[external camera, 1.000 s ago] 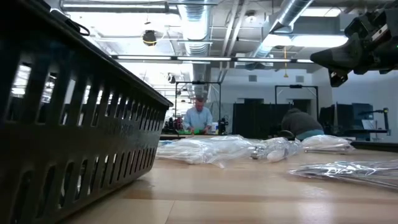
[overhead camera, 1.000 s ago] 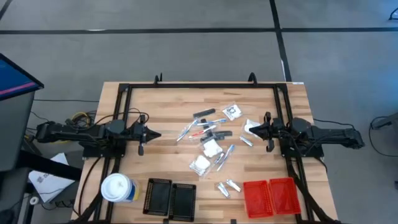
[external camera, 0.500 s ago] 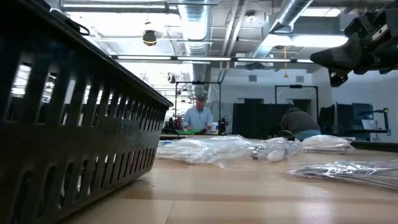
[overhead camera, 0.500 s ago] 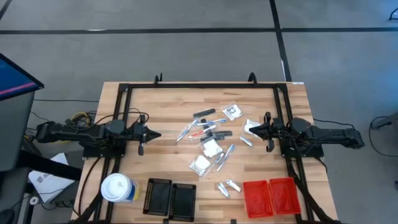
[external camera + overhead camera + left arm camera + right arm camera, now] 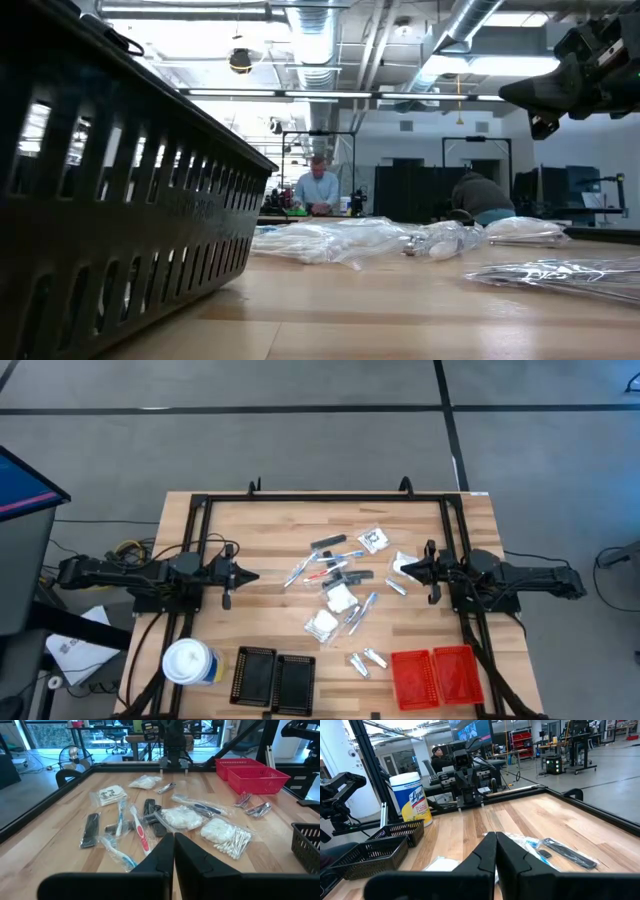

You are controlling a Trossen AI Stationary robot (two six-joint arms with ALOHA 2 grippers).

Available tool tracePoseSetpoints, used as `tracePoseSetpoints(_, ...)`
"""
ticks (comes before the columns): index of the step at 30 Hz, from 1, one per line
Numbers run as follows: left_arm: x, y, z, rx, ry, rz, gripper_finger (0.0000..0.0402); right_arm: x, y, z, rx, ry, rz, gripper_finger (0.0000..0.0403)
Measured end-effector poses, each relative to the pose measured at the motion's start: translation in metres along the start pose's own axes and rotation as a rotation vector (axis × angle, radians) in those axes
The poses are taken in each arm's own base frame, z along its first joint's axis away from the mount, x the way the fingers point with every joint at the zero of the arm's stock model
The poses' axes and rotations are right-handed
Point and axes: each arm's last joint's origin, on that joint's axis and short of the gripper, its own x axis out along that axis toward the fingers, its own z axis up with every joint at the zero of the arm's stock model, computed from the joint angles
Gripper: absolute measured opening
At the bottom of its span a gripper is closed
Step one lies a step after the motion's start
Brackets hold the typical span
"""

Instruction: Pick & Place Travel size toiletries

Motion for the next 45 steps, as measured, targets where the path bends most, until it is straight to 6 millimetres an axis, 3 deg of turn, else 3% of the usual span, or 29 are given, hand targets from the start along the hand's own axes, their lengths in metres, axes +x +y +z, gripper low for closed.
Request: tracePoseSetpoints(45, 0.0, 0.0, 0.0024, -0.002, -0.024, 0.0, 0.0008, 0.0, 0.0, 0.0, 0.0, 0.0, 0.0, 0.0)
